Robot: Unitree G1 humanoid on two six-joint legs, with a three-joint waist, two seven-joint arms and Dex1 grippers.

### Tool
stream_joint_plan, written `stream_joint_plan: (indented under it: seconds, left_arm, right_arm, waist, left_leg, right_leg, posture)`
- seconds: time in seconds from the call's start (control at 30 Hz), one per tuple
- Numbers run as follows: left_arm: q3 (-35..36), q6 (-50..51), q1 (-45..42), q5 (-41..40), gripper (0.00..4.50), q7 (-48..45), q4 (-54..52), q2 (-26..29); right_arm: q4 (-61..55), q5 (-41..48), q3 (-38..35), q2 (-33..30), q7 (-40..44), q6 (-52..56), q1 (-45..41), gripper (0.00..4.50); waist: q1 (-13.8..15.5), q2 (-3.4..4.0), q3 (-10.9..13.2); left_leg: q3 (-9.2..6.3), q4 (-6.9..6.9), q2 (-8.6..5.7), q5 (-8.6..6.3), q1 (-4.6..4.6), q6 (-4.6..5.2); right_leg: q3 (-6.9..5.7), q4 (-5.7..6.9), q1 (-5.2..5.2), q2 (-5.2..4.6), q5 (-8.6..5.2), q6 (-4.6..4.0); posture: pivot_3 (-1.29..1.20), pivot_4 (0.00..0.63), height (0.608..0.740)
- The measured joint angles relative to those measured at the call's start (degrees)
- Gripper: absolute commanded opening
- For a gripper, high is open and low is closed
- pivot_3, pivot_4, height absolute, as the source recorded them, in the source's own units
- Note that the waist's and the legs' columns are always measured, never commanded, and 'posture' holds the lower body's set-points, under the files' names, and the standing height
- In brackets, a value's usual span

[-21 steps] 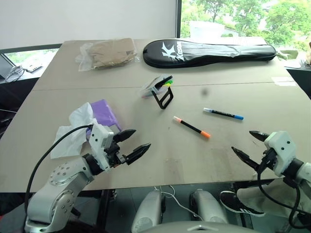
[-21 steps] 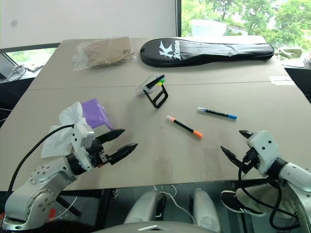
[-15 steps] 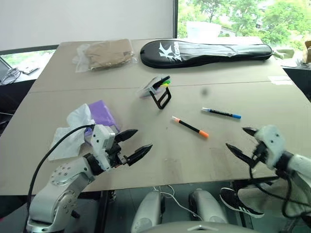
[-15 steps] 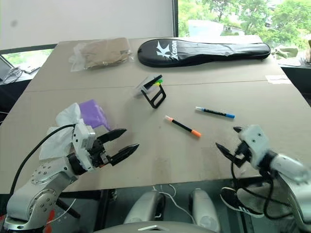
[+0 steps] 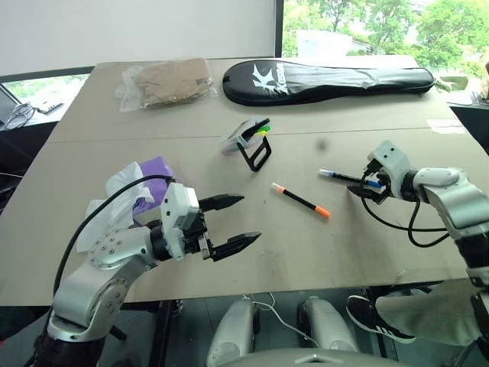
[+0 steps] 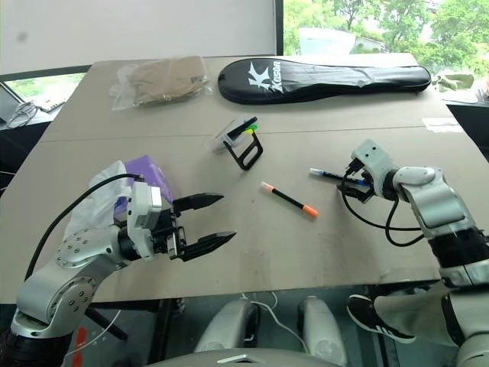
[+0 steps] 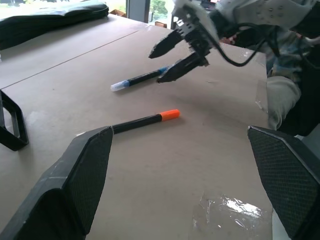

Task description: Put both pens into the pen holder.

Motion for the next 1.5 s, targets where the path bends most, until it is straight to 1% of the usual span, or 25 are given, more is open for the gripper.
stream_joint_plan:
  seconds: [0.07, 0.1, 0.13, 0.27, 0.3, 0.4, 0.43, 0.5, 0.57, 0.67, 0.7, 0.73, 0.83, 0.9, 0.97, 1.03, 1.07, 1.17, 1.23, 1.3, 1.33, 1.37, 1.43, 1.47, 1.5]
  left_arm:
    - [-0.43, -0.01, -0.98, 0.42, 4.46, 0.02, 0.27, -0.06]
    - [-0.59, -0.04, -2.06, 0.96, 4.5, 0.25, 0.39, -0.36]
    - [-0.66, -0.06, -2.27, 0.99, 4.5, 0.27, 0.39, -0.45]
    - [-0.73, 0.25, -3.96, 0.98, 4.5, 4.07, 0.35, -2.99]
    - [-0.75, 0.82, -4.44, 0.98, 4.5, 5.65, 0.34, -3.62]
    - [-0.97, 4.75, -5.59, -0.32, 4.5, 9.28, -0.26, -4.17]
    - [-1.53, 7.7, -6.1, -1.38, 4.5, 11.39, -0.74, -4.14]
    - [-2.14, 11.85, -6.76, -3.95, 4.5, 14.03, -1.22, -4.61]
    - [-2.08, 16.82, -8.74, -10.09, 4.5, 17.18, -1.19, -6.86]
    - [-2.03, 23.02, -12.62, -18.43, 4.5, 23.87, 0.22, -11.18]
    - [-2.01, 24.24, -14.1, -19.9, 4.5, 25.84, 1.71, -12.74]
    - [-1.78, 25.43, -16.53, -21.71, 4.5, 28.7, 4.76, -15.51]
    - [-1.86, 27.11, -21.44, -25.94, 4.5, 33.14, 9.44, -20.28]
    - [-1.48, 27.56, -22.47, -27.1, 4.5, 34.19, 10.92, -20.86]
    - [-1.3, 27.68, -24.65, -27.07, 4.5, 34.39, 14.58, -21.52]
    - [-1.83, 27.81, -27.23, -27.1, 3.57, 34.47, 16.73, -23.05]
    - [-1.95, 27.84, -27.53, -27.15, 3.34, 34.48, 16.76, -23.17]
    - [-2.04, 29.01, -28.54, -27.2, 1.89, 32.85, 17.87, -22.53]
    - [-2.03, 29.33, -28.56, -27.21, 1.28, 32.41, 17.99, -22.46]
    - [-2.01, 29.68, -28.78, -27.16, 0.35, 31.85, 18.64, -22.25]
    - [-2.15, 29.79, -29.16, -27.59, 0.05, 31.08, 18.66, -22.35]
    - [-2.18, 29.91, -29.66, -27.46, 0.05, 30.81, 18.67, -22.13]
    - [-2.16, 29.57, -30.59, -27.16, 0.0, 29.7, 18.62, -21.71]
    - [-1.94, 29.2, -31.09, -27.05, 0.0, 29.61, 18.64, -21.57]
    - [-1.47, 28.6, -32.41, -26.85, 0.0, 29.62, 19.11, -21.46]
  right_arm:
    - [5.34, -1.93, 2.77, 0.08, 3.15, -2.81, -3.86, 4.5]
    - [9.66, -2.9, 4.92, 0.08, 6.68, -4.06, -7.09, 3.88]
    - [10.4, -3.15, 5.27, 0.08, 7.38, -4.1, -7.55, 3.69]
    - [18.81, -3.95, 8.75, 0.16, 16.14, -2.74, -13.45, 2.08]
    - [20.27, -4.19, 9.25, 0.35, 17.83, -2.62, -14.26, 1.45]
    - [22.3, -4.72, 8.94, 0.43, 19.04, -2.27, -15.05, 0.26]
    - [22.46, -4.73, 8.37, 0.44, 19.24, -2.1, -14.88, 0.04]
    - [21.75, -4.06, 6.52, 0.45, 19.21, -0.48, -13.94, 0.04]
    - [19.06, -1.19, 1.9, 0.41, 18.87, 4.65, -11.47, 0.04]
    - [5.37, 7.36, -7.21, 1.83, 17.66, 18.21, -3.31, 0.04]
    - [-1.13, 10.35, -10.96, 3.65, 16.18, 23.35, -0.57, 0.04]
    - [-11.97, 15.23, -15.64, 8.04, 14.06, 30.21, 1.88, 0.04]
    - [-32.65, 23.29, -20.49, 15.96, 8.75, 41.39, 3.31, 0.04]
    - [-37.41, 24.47, -22.27, 18.05, 6.0, 44.96, 3.36, 0.04]
    - [-42.01, 24.6, -25.03, 23.85, 1.14, 49.38, 3.33, 0.04]
    - [-45.74, 26.02, -24.96, 27.44, -2.58, 52.23, 3.35, 0.0]
    - [-46.35, 26.28, -24.98, 27.58, -3.23, 52.52, 3.35, 0.0]
    - [-47.72, 26.75, -26.53, 27.61, -6.76, 52.54, 4.24, 0.0]
    - [-48.0, 27.0, -26.83, 27.64, -7.72, 52.54, 4.84, 0.0]
    - [-48.79, 27.86, -26.9, 28.01, -8.89, 52.53, 5.03, 0.0]
    - [-48.9, 28.1, -26.84, 28.15, -9.49, 52.51, 5.31, 0.0]
    - [-49.25, 28.19, -26.8, 28.41, -10.07, 51.9, 5.6, 0.0]
    - [-50.36, 28.48, -26.82, 27.63, -10.53, 48.8, 6.73, 0.95]
    - [-50.66, 28.7, -27.51, 27.8, -10.7, 47.65, 6.85, 1.24]
    - [-51.27, 29.16, -29.26, 27.63, -10.74, 46.11, 7.24, 1.72]
  waist:
    - [-0.13, -0.05, -0.03]
    - [-0.26, -0.09, -0.06]
    - [-0.23, -0.1, -0.07]
    - [0.27, -0.17, -0.11]
    - [0.38, -0.21, -0.13]
    - [0.46, -0.23, -0.15]
    - [0.48, -0.23, -0.15]
    - [0.61, -0.23, -0.15]
    - [1.07, -0.23, -0.15]
    - [1.46, -0.21, -0.14]
    - [1.43, -0.15, -0.11]
    - [1.25, -0.09, -0.12]
    - [0.79, -0.06, -0.12]
    - [0.79, -0.07, -0.13]
    - [0.84, -0.07, -0.13]
    - [0.83, -0.07, -0.13]
    - [0.84, -0.07, -0.13]
    - [0.59, -0.07, -0.13]
    - [0.31, -0.07, -0.13]
    - [-0.01, -0.07, -0.13]
    - [-0.05, -0.07, -0.13]
    - [-0.06, -0.06, -0.13]
    - [-0.03, -0.06, -0.12]
    - [-0.02, -0.07, -0.12]
    - [0.11, -0.07, -0.11]
  left_leg:
    - [0.04, 0.01, 0.01, 0.0, 0.04, 0.0]
    - [0.08, 0.02, 0.01, 0.0, 0.08, 0.0]
    - [0.08, 0.02, 0.01, 0.0, 0.09, 0.0]
    - [-0.1, 0.12, -0.01, 0.0, 0.11, 0.01]
    - [-0.18, 0.15, -0.01, 0.0, 0.11, 0.01]
    - [-0.32, 0.22, -0.05, 0.0, 0.11, 0.0]
    - [-0.37, 0.22, -0.09, 0.0, 0.11, 0.0]
    - [-0.51, 0.23, -0.15, 0.0, 0.09, 0.0]
    - [-0.65, 0.26, -0.18, -0.01, 0.0, 0.0]
    - [-0.71, 0.25, -0.17, -0.01, -0.11, -0.01]
    - [-0.69, 0.22, -0.17, -0.01, -0.17, -0.02]
    - [-0.64, 0.22, -0.15, -0.01, -0.23, -0.02]
    - [-0.68, 0.22, -0.15, -0.01, -0.3, -0.03]
    - [-0.65, 0.23, -0.21, 0.0, -0.25, -0.03]
    - [-0.62, 0.23, -0.29, 0.01, -0.23, -0.04]
    - [-0.62, 0.23, -0.33, 0.1, -0.24, -0.2]
    - [-0.62, 0.23, -0.34, 0.12, -0.24, -0.22]
    - [-0.6, 0.21, -0.32, 0.14, -0.23, -0.26]
    - [-0.59, 0.16, -0.31, 0.14, -0.23, -0.26]
    - [-0.58, 0.11, -0.29, 0.14, -0.21, -0.26]
    - [-0.57, 0.11, -0.28, 0.13, -0.21, -0.25]
    - [-0.56, 0.11, -0.28, 0.13, -0.19, -0.24]
    - [-0.55, 0.08, -0.29, 0.12, -0.19, -0.22]
    - [-0.55, 0.08, -0.28, 0.12, -0.2, -0.22]
    - [-0.55, 0.08, -0.3, 0.11, -0.21, -0.21]
  right_leg:
    - [0.04, -0.01, 0.02, -0.02, 0.01, 0.01]
    - [0.07, -0.02, 0.04, -0.02, 0.02, 0.02]
    - [0.07, -0.02, 0.06, -0.03, 0.02, 0.02]
    - [-0.08, -0.01, 0.16, -0.08, 0.03, 0.01]
    - [-0.11, -0.02, 0.2, -0.1, 0.03, 0.01]
    - [-0.11, -0.02, 0.28, -0.15, 0.03, 0.01]
    - [-0.11, -0.02, 0.3, -0.17, 0.03, 0.01]
    - [-0.17, 0.0, 0.32, -0.22, 0.03, 0.01]
    - [-0.3, 0.0, 0.31, -0.26, 0.03, 0.01]
    - [-0.34, 0.03, 0.23, -0.28, 0.03, 0.01]
    - [-0.3, 0.06, 0.13, -0.27, 0.03, 0.01]
    - [-0.26, 0.14, 0.02, -0.22, 0.03, 0.01]
    - [-0.32, 0.16, -0.06, -0.13, 0.04, 0.01]
    - [-0.43, 0.14, 0.0, -0.15, 0.04, 0.01]
    - [-0.47, 0.15, 0.0, -0.1, 0.04, 0.03]
    - [-0.48, 0.14, 0.01, -0.07, 0.04, 0.03]
    - [-0.48, 0.13, 0.01, -0.08, 0.04, 0.03]
    - [-0.46, 0.13, 0.0, -0.07, 0.04, 0.02]
    - [-0.46, 0.13, -0.02, -0.08, 0.03, 0.01]
    - [-0.42, 0.13, -0.02, -0.09, 0.03, 0.01]
    - [-0.43, 0.13, -0.02, -0.08, 0.03, 0.01]
    - [-0.42, 0.14, -0.03, -0.07, 0.03, 0.01]
    - [-0.42, 0.12, -0.03, -0.01, 0.03, 0.01]
    - [-0.42, 0.12, -0.03, -0.01, 0.03, 0.02]
    - [-0.43, 0.11, -0.03, -0.02, 0.03, 0.02]
  posture:
    - [0.0, 0.15, 0.74]
    - [0.0, 0.15, 0.74]
    - [0.0, 0.15, 0.74]
    - [0.0, 0.15, 0.74]
    - [0.0, 0.15, 0.74]
    - [0.0, 0.15, 0.74]
    - [0.0, 0.15, 0.74]
    - [0.0, 0.15, 0.74]
    - [0.0, 0.15, 0.74]
    - [0.0, 0.15, 0.74]
    - [0.0, 0.15, 0.74]
    - [0.0, 0.15, 0.74]
    - [0.0, 0.15, 0.74]
    - [0.0, 0.15, 0.74]
    - [0.0, 0.15, 0.74]
    - [0.0, 0.15, 0.74]
    - [0.0, 0.15, 0.74]
    - [0.0, 0.15, 0.74]
    - [0.0, 0.15, 0.74]
    - [0.0, 0.15, 0.74]
    - [0.0, 0.15, 0.74]
    - [0.0, 0.15, 0.74]
    - [0.0, 0.15, 0.74]
    - [0.0, 0.15, 0.74]
    - [0.0, 0.15, 0.74]
